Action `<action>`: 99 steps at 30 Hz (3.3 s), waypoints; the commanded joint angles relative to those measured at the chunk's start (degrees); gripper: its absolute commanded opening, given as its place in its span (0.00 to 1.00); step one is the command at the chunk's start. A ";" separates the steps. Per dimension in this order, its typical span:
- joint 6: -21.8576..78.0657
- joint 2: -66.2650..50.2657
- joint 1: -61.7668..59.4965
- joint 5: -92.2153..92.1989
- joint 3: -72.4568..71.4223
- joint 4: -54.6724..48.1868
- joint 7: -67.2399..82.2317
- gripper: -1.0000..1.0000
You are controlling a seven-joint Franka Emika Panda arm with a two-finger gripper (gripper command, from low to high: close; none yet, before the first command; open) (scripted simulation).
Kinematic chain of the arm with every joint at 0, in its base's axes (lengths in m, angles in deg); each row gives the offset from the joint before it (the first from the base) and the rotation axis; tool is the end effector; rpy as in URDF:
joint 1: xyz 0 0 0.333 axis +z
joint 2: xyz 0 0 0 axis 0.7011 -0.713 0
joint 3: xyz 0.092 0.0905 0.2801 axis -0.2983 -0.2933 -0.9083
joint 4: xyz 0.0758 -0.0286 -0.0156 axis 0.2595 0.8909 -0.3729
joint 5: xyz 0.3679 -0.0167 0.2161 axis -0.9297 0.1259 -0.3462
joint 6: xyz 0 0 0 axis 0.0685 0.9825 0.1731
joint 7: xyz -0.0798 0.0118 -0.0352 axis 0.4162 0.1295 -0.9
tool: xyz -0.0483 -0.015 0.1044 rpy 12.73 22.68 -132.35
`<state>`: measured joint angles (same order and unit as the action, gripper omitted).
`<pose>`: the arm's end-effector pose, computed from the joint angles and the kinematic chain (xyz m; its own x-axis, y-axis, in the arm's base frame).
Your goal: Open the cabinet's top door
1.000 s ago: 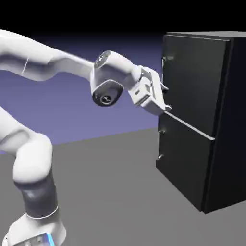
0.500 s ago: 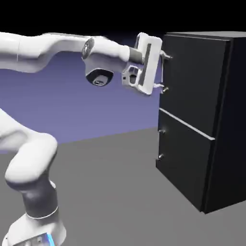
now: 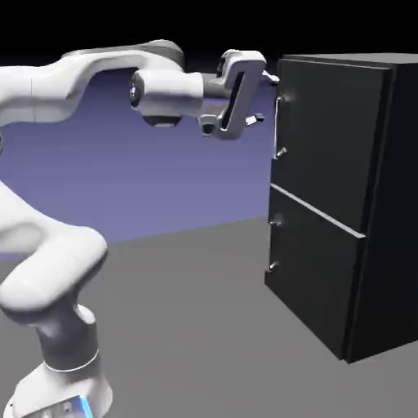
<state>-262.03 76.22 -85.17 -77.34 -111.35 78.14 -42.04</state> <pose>0.4192 0.0750 0.6196 -0.0951 -0.1826 -0.9786 0.0511 0.9808 -0.1880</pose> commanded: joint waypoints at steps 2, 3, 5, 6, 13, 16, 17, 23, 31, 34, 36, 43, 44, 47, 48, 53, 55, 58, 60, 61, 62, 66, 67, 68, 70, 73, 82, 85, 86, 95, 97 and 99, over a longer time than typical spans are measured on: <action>-0.06 0.84 -1.85 -4.99 -2.16 -1.19 -2.27 0.50; -0.10 1.26 -2.78 -7.48 -3.24 -1.78 -3.41 0.50; -0.16 2.11 -4.63 -12.46 -5.41 -2.97 -5.68 0.50; -0.19 2.53 -5.55 -14.96 -6.49 -3.57 -6.82 0.50; -0.41 5.48 -12.02 -32.40 -14.05 -7.73 -14.77 0.50; -0.51 6.74 -14.80 -39.88 -17.29 -9.51 -18.18 0.50; -0.54 7.16 -15.72 -42.37 -18.37 -10.10 -19.31 0.50; -0.38 8.33 -21.40 -51.85 -23.56 -14.00 -23.66 0.50; 3.79 6.14 -25.08 -50.92 -25.10 -15.70 -23.40 0.00; 6.44 3.66 -20.24 -52.24 -22.08 -11.91 -18.57 0.00; 6.98 1.27 -17.66 -54.41 -20.36 -10.75 -13.58 0.00; 11.73 -5.59 -3.13 -54.61 -9.57 -2.82 -2.77 0.00; 12.11 -6.48 -1.05 -54.61 -7.87 -1.99 -1.27 0.00; 12.97 -8.88 5.18 -54.61 -2.62 0.14 3.07 0.00; 13.17 -9.59 7.25 -54.61 -0.82 0.76 4.47 0.00; 13.68 -12.47 17.64 -54.61 8.44 3.28 11.06 0.00; 13.71 -13.30 21.79 -54.62 12.25 4.09 13.54 0.00; 13.62 -14.22 28.02 -54.59 18.03 5.19 17.08 0.00; 13.49 -14.61 32.17 -54.54 21.93 5.85 19.35 0.00; 13.40 -14.75 34.25 -54.54 23.89 6.15 20.50 0.00; 13.29 -14.86 36.33 -54.58 25.86 6.44 21.67 0.00; 12.95 -14.21 44.63 -52.71 33.76 8.12 24.26 0.00; 13.04 -13.30 46.62 -50.33 35.66 9.11 22.95 0.00; 13.15 -12.34 48.34 -47.84 37.31 10.09 21.42 0.00; 13.26 -10.28 51.96 -42.85 40.88 12.04 18.64 0.00; 13.18 -6.99 57.04 -35.38 46.04 14.77 14.66 0.00; 10.82 3.90 69.99 -12.95 59.62 21.37 3.08 0.00; 9.58 7.57 73.30 -5.47 63.10 23.15 -1.21 0.00; 9.23 8.72 74.18 -2.98 64.06 23.72 -2.79 0.00; 10.50 17.18 75.94 19.45 69.50 28.91 -19.32 0.00; 12.93 18.54 74.23 24.43 70.27 30.03 -23.31 0.00; 16.08 19.89 72.16 29.42 71.38 31.01 -26.98 0.00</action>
<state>-246.01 96.11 -13.02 -47.89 -39.97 109.14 -69.02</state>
